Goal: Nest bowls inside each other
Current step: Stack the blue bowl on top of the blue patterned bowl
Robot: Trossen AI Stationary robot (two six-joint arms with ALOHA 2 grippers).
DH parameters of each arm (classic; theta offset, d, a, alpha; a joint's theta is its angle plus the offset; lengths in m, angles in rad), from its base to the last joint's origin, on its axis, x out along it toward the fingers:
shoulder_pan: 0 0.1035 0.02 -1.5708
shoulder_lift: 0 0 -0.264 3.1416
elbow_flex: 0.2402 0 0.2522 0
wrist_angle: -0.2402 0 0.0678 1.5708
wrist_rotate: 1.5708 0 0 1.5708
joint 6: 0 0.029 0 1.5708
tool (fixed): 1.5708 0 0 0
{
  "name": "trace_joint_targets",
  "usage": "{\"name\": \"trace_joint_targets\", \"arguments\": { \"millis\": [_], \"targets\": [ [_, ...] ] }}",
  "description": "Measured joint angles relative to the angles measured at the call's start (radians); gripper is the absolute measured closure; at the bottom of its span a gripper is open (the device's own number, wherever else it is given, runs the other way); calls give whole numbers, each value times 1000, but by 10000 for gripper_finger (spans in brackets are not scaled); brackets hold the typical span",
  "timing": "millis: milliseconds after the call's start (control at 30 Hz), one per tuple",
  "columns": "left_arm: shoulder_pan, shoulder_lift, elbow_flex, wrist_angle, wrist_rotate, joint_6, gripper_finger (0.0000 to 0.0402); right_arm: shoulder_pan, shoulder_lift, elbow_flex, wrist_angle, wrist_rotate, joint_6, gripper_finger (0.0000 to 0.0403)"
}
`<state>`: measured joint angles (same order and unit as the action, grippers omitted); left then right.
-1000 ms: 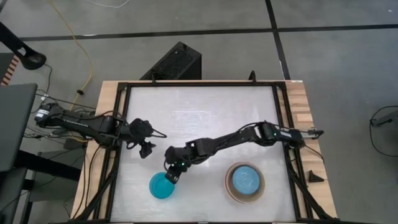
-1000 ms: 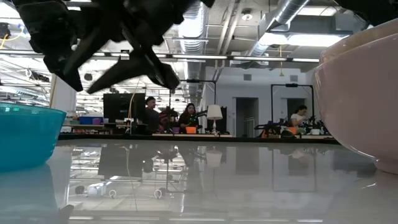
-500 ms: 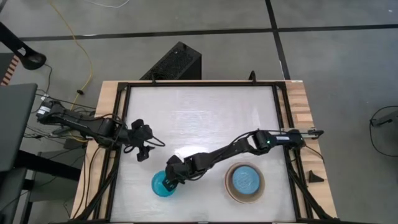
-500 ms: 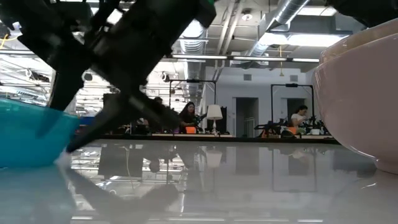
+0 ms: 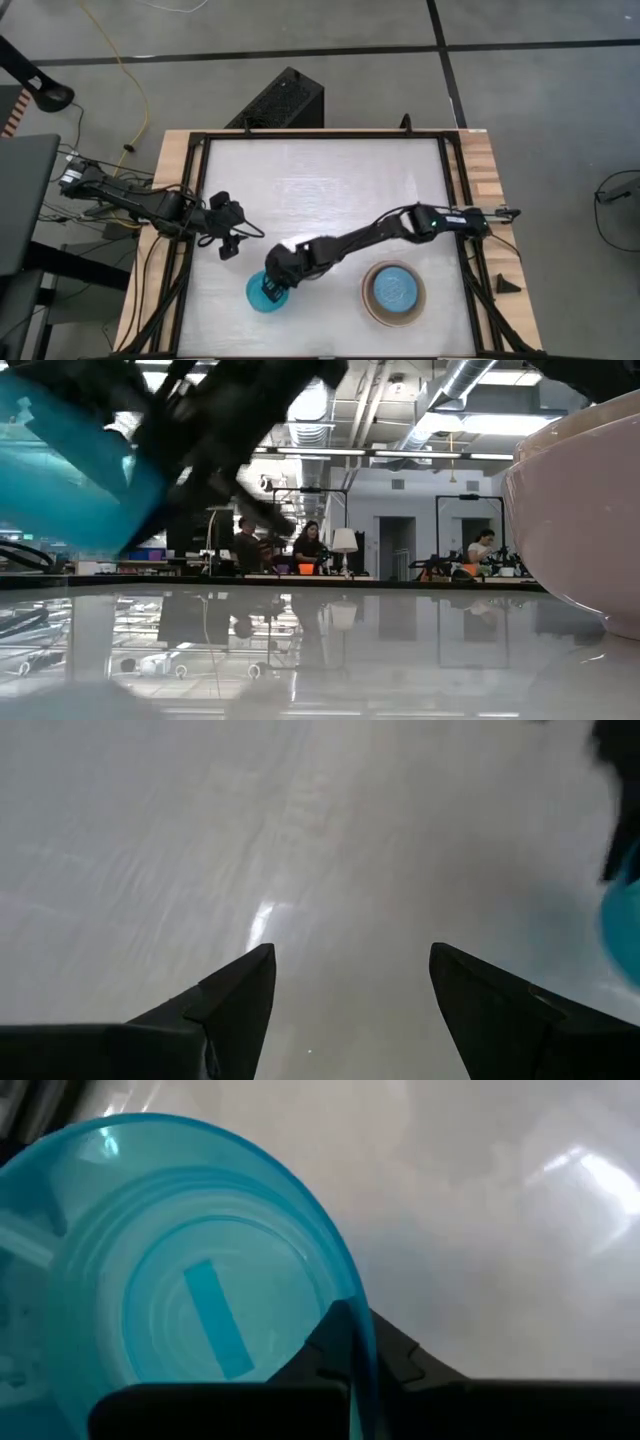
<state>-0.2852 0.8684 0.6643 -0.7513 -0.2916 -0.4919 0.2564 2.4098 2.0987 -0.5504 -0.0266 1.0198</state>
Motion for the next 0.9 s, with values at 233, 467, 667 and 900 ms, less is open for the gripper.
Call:
{"name": "trace_joint_targets", "arguments": {
  "millis": [233, 467, 667, 900],
  "targets": [
    [0, 0, 0, 0, -18, -23, 146, -24, -216, 1, -339, -6, -161, 376],
    [-17, 0, 0, -1, -60, -47, 146, 39, -449, 3, -701, 49, -205, 371],
    [-24, 0, 0, 0, -81, -51, 146, 147, -561, 1, -1019, 176, 7, 371],
    [-24, 0, 0, 1, -87, -52, 146, 306, -745, -332, -957, 198, 278, 371]
  ]
}}
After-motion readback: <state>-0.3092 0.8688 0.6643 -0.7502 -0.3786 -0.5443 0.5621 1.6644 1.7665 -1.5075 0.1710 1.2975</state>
